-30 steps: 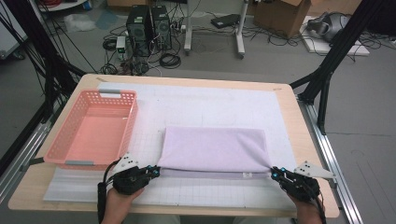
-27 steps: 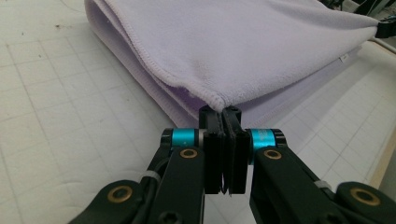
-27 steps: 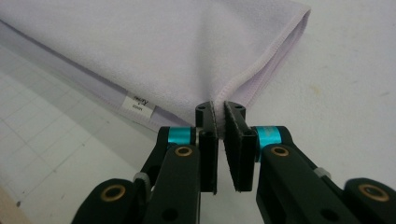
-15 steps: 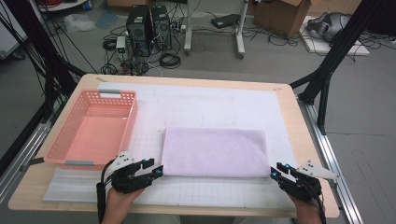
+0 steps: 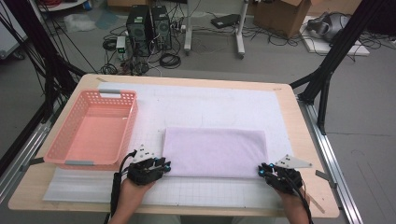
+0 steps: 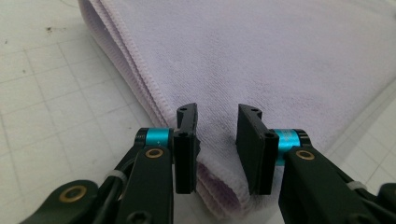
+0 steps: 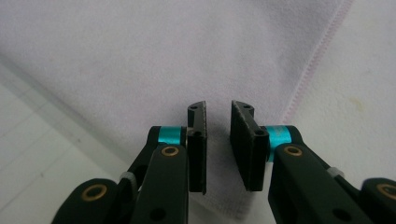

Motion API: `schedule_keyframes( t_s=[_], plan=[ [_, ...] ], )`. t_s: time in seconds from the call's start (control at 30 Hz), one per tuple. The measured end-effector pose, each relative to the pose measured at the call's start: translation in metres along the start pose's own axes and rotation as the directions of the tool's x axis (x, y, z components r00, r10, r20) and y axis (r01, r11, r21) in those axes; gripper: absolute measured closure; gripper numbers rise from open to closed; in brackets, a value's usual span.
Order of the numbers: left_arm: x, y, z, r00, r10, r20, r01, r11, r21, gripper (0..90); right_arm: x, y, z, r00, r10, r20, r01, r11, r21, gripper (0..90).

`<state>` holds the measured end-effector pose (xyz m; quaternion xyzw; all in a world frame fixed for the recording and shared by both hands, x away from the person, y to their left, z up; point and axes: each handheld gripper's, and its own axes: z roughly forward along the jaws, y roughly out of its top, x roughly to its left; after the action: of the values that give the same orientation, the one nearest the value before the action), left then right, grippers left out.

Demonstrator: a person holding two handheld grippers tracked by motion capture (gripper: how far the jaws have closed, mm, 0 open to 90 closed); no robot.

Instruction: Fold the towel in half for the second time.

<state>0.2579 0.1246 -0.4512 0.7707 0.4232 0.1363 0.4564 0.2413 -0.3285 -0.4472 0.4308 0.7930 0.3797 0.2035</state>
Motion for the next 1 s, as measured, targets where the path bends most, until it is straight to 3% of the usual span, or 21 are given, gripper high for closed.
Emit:
schedule_keyframes(
  t_s=[0.13, 0.23, 0.33, 0.4, 0.5, 0.6, 0.73, 0.8, 0.9, 1.0],
  plan=[
    [0.002, -0.004, -0.005, 0.9994, -0.028, 0.022, 0.029, 0.9994, -0.021, 66.4, -0.002, -0.006, -0.010, 0.9999, 0.013, -0.008, -0.013, 1.000, -0.008, 73.9],
    [0.007, -0.002, -0.006, 0.9964, -0.058, 0.063, 0.061, 0.9969, -0.051, 59.0, -0.008, -0.006, -0.016, 0.9986, 0.045, -0.028, -0.047, 0.997, -0.059, 70.0],
    [0.014, 0.004, -0.003, 0.9892, -0.092, 0.114, 0.104, 0.9898, -0.098, 55.7, -0.022, 0.004, -0.014, 0.9969, 0.069, -0.039, -0.073, 0.990, -0.123, 74.0],
    [0.017, 0.010, 0.000, 0.9859, -0.089, 0.141, 0.108, 0.9861, -0.127, 52.0, -0.033, 0.017, -0.005, 0.9974, 0.067, -0.029, -0.070, 0.990, -0.124, 74.9],
    [0.020, 0.017, 0.004, 0.9865, -0.076, 0.145, 0.097, 0.9845, -0.146, 48.0, -0.047, 0.039, 0.020, 0.9977, 0.059, -0.035, -0.062, 0.994, -0.094, 75.9],
    [0.024, 0.020, 0.010, 0.9875, -0.077, 0.137, 0.096, 0.9864, -0.134, 46.5, -0.055, 0.056, 0.047, 0.9989, 0.038, -0.029, -0.039, 0.998, -0.051, 74.5],
    [0.031, 0.019, 0.015, 0.9907, -0.080, 0.110, 0.094, 0.9871, -0.129, 44.8, -0.064, 0.061, 0.073, 0.9994, 0.033, 0.009, -0.033, 0.999, -0.015, 74.9],
    [0.031, 0.019, 0.015, 0.9930, -0.071, 0.094, 0.084, 0.9876, -0.133, 43.5, -0.069, 0.059, 0.076, 0.9979, 0.062, 0.020, -0.062, 0.998, -0.026, 77.2],
    [0.028, 0.020, 0.011, 0.9948, -0.057, 0.085, 0.069, 0.9866, -0.148, 41.5, -0.067, 0.059, 0.069, 0.9933, 0.049, 0.105, -0.047, 0.999, -0.020, 72.9],
    [0.023, 0.021, 0.004, 0.9945, -0.056, 0.089, 0.071, 0.9820, -0.175, 37.2, -0.061, 0.055, 0.051, 0.9935, 0.056, 0.099, -0.051, 0.997, -0.056, 66.0]
  ],
)
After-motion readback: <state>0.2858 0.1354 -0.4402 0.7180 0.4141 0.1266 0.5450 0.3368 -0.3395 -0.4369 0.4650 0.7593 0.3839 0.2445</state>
